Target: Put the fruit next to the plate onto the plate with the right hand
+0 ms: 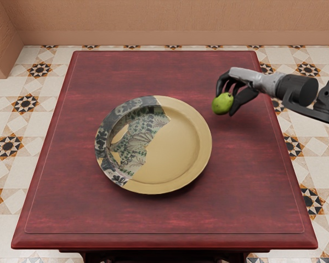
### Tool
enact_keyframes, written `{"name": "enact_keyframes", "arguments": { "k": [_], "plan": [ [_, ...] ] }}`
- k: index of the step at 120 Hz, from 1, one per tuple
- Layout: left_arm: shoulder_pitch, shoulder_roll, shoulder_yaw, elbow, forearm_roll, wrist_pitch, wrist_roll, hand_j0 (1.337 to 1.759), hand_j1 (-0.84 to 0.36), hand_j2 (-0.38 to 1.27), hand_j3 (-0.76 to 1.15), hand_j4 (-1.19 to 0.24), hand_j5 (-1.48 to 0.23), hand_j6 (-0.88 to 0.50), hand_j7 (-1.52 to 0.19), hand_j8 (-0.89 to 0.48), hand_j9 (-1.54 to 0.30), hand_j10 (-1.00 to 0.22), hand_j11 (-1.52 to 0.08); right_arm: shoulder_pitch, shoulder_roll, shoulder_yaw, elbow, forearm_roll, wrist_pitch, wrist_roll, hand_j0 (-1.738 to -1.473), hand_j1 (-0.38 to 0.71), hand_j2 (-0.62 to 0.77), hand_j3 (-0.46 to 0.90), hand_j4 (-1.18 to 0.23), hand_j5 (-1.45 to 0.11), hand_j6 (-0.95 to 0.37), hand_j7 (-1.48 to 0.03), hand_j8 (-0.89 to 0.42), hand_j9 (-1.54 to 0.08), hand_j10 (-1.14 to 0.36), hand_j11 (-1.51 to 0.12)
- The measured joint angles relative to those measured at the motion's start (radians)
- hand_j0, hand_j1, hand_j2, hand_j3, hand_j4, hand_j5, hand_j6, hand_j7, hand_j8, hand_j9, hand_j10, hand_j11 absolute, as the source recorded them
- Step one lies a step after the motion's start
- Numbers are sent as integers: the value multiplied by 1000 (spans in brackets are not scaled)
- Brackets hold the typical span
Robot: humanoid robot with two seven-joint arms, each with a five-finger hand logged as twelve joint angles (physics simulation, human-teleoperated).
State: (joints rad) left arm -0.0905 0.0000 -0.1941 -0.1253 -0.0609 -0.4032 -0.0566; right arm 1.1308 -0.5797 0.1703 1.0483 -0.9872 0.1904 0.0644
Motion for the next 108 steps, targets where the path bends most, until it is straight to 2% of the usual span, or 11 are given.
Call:
{"name": "enact_keyframes", "arguments": {
  "k": [14, 15, 17, 36, 52, 91, 108],
  "plan": [
    [5, 0, -1, 1, 1, 0, 0, 1658, 334, 2, 0, -13, -17, -13, -17, -13, -17, -13, -17, 15, -5, 3, 32, 16, 0, -1, -1657, 342, 566, 0, -707, -1071, -433, -1037, -513, -1050, -792, -1051],
    [7, 0, -1, 1, 1, 0, 0, 1658, 334, 2, 0, -13, -17, -13, -17, -13, -17, -13, -17, 15, -5, 3, 34, 17, 0, -1, -1657, 342, 568, 0, -709, -1065, -441, -1038, -549, -1051, -792, -1053],
    [9, 0, -1, 1, 1, 0, 0, 1658, 334, 3, 0, -13, -17, -13, -17, -13, -17, -13, -17, 17, -5, 3, 38, 19, 0, -1, -1656, 338, 569, -1, -714, -1067, -450, -1039, -517, -1051, -794, -1052],
    [13, 0, 0, 2, 1, 0, 0, 1658, 334, 2, 0, -13, -17, -13, -17, -13, -17, -13, -17, 32, -16, 4, 79, 40, -2, -3, -1657, 349, 572, 1, -716, -1088, -474, -1068, -651, -1082, -815, -1083],
    [14, 0, 1, 2, 1, 0, 0, 1658, 334, 2, 0, -13, -17, -13, -17, -13, -17, -13, -17, 45, -17, 6, 106, 53, -2, -8, -1658, 356, 589, 1, -706, -1134, -464, -1098, -661, -1127, -831, -1130],
    [14, 0, 1, 2, 1, 0, 0, 1658, 334, 2, 0, -13, -17, -13, -17, -13, -17, -13, -17, 87, 5, 8, 174, 84, -4, -55, -1658, 361, 594, 1, -687, -1182, -447, -1127, -646, -1175, -845, -1180],
    [14, 0, 1, 3, 1, 0, 0, 1658, 334, 2, 0, -13, -17, -13, -17, -13, -17, -13, -17, 121, 50, 6, 181, 103, -1, -94, -1658, 360, 582, 1, -673, -1190, -437, -1131, -636, -1182, -847, -1187]
  ]
}}
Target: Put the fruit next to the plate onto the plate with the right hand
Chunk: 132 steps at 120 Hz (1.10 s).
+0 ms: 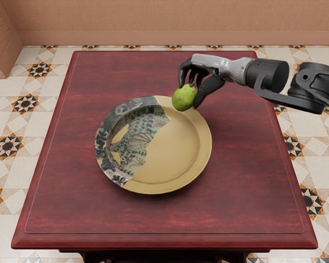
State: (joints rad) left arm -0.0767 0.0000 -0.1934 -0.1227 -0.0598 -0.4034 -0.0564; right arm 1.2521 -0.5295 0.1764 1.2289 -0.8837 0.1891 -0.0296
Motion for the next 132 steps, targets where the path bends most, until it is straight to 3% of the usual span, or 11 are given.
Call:
{"name": "enact_keyframes", "arguments": {
  "k": [37, 74, 84, 100, 114, 132],
  "plan": [
    [0, 0, 0, 0, 0, 0, 0, 1658, 334, 2, 0, -13, -17, -13, -17, -13, -17, -13, -17, 43, 78, 0, 2, 23, 6, -62, -1658, 366, 586, 1, -682, -1194, -440, -1134, -639, -1186, -849, -1190],
    [0, 0, 0, 0, 0, 0, 0, 1658, 334, 2, 0, -13, -17, -13, -17, -13, -17, -13, -17, 64, 130, -3, 3, 46, 7, -93, -1658, 381, 619, 1, -682, -1189, -438, -1131, -655, -1192, -843, -1198],
    [0, 0, 0, 0, 0, 0, 0, 1658, 334, 2, 0, -13, -17, -13, -17, -13, -17, -13, -17, 64, 138, 0, 4, 73, -12, -96, -1658, 194, 388, 0, -522, -863, -343, -826, -496, -866, -617, -870],
    [0, 0, 0, 0, 0, 0, 0, 1658, 334, 2, 0, -13, -17, -13, -17, -13, -17, -13, -17, 67, 143, 1, 5, 101, -29, -98, -1658, -67, 203, 0, -272, -449, -179, -430, -258, -451, -321, -453],
    [0, 0, 0, 0, 0, 0, 0, 1658, 334, 2, 0, -13, -17, -13, -17, -13, -17, -13, -17, 69, 144, 1, 13, 109, -28, -99, -1658, -190, 115, 0, -154, -254, -102, -243, -146, -255, -182, -256],
    [0, 0, 0, 0, 0, 0, 0, 1658, 334, 2, 0, -13, -17, -13, -17, -13, -17, -13, -17, 70, 142, 2, 18, 155, -9, -114, -1658, -273, 56, 0, -75, -122, -50, -116, -71, -122, -88, -123]
  ]
}}
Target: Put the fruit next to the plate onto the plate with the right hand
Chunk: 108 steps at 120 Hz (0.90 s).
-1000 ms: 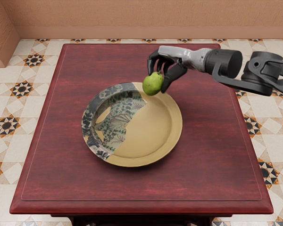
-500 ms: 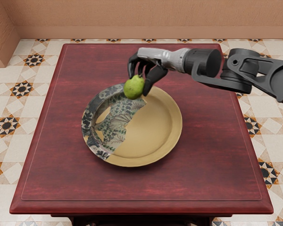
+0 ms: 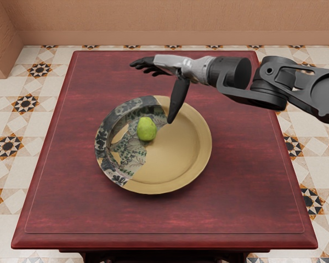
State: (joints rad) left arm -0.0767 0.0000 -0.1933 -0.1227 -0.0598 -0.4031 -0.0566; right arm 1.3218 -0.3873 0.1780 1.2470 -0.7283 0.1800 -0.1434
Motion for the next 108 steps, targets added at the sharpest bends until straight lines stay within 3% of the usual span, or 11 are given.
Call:
{"name": "enact_keyframes", "arguments": {
  "k": [14, 47, 68, 108],
  "plan": [
    [0, 0, 0, 0, 0, 0, 0, 1658, 334, 2, 0, -13, -17, -13, -17, -13, -17, -13, -17, 4, -37, 1, 29, 140, 82, -49, -1658, -307, 32, 0, -43, -69, -29, -66, -41, -69, -50, -69],
    [0, 0, 0, 0, 0, 0, 0, 1658, 334, 2, 0, -13, -17, -13, -17, -13, -17, -13, -17, 21, -219, 17, 239, 500, 257, -159, -1658, -338, 9, 0, -12, -18, -8, -17, -11, -18, -13, -18],
    [0, 0, 0, 0, 0, 0, 0, 1658, 334, 3, 0, -13, -17, -13, -17, -13, -17, -13, -17, -11, -380, 35, 285, 664, 395, -176, -1658, -345, 4, 0, -5, -8, -4, -7, -5, -8, -6, -8],
    [9, 0, 1, 0, 0, 0, 0, 1658, 334, 3, 0, -13, -17, -13, -17, -13, -17, -13, -17, -88, -698, 24, 270, 793, 430, -180, -1658, -349, 1, 0, -1, -2, -1, -1, -1, -1, -1, -1]
  ]
}}
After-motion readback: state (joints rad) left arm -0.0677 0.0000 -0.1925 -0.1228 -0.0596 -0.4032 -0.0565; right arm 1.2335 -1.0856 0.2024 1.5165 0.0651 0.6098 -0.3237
